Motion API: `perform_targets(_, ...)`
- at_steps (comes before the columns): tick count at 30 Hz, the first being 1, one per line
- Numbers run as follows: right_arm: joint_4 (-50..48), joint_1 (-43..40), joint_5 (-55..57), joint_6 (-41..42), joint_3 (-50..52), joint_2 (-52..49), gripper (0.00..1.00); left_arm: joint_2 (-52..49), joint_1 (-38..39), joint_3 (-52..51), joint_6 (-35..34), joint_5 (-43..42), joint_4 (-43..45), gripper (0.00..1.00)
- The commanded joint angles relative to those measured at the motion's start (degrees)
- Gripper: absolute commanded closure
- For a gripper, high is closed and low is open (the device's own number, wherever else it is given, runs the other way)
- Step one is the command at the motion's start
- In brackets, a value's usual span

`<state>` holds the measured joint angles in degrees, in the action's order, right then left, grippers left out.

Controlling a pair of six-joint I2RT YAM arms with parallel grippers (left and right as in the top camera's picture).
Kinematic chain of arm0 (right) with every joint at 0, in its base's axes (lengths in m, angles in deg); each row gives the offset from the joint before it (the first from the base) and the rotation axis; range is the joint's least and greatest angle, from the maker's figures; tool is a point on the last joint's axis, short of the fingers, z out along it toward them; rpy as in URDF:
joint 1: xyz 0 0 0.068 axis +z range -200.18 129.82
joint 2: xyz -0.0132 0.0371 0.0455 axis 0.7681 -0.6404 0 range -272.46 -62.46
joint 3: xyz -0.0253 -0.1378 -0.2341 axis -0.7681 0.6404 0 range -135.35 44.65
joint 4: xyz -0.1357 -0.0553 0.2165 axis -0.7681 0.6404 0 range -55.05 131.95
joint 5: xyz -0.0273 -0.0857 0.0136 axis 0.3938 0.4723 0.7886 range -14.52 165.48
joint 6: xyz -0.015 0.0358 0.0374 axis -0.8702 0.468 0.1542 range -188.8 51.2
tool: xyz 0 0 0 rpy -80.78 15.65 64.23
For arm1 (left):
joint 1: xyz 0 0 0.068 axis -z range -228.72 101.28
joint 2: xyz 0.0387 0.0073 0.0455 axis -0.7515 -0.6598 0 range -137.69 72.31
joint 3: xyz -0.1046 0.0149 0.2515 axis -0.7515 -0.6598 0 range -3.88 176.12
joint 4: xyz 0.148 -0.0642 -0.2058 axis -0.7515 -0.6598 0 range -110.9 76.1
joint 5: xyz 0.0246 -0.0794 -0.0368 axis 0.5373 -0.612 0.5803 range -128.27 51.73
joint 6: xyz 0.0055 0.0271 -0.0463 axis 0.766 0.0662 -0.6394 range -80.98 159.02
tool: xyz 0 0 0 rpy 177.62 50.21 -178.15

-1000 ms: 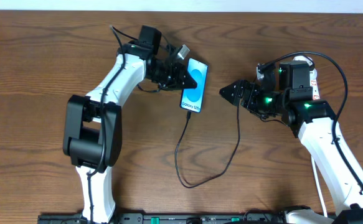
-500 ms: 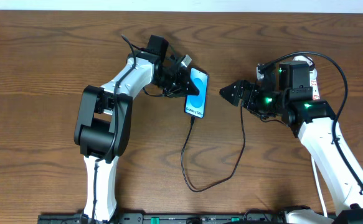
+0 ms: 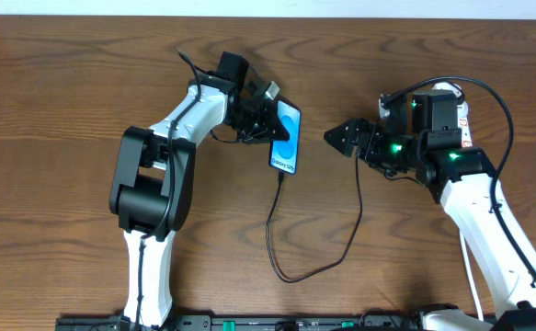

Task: Plug charger to phone and switch on socket
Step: 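Lower the plugged phone flat onto the table with the left gripper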

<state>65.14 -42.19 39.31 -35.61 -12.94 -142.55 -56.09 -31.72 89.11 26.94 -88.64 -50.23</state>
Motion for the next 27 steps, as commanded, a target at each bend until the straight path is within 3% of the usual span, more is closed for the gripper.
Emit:
perform_targets(1, 0.09, -0.07, 0.22, -1.11, -0.31, 0.20, 0.01, -2.73, -0.13, -0.15, -2.93, 2.19, 0.63, 0.92)
perform_targets(10, 0.31, -0.07, 0.24, -1.14, -0.31, 0.20, 0.01, -4.39, -0.20, -0.15, -3.30, 1.14, 2.14, 0.92)
perform_targets(16, 0.31, -0.07, 0.24, -1.14, -0.31, 0.20, 0.01, -4.39, -0.20, -0.15, -3.28, 1.62, 2.21, 0.79)
perform_targets(26, 1.62, -0.09, 0.24, -1.14, -0.31, 0.20, 0.01, -4.39, -0.20, -0.15, -3.26, 6.19, 1.88, 0.70)
perform_targets(27, 1.86, -0.09, 0.24, -1.14, -0.31, 0.20, 0.01, -4.39, -0.20, -0.15, -3.26, 6.36, 1.70, 0.63)
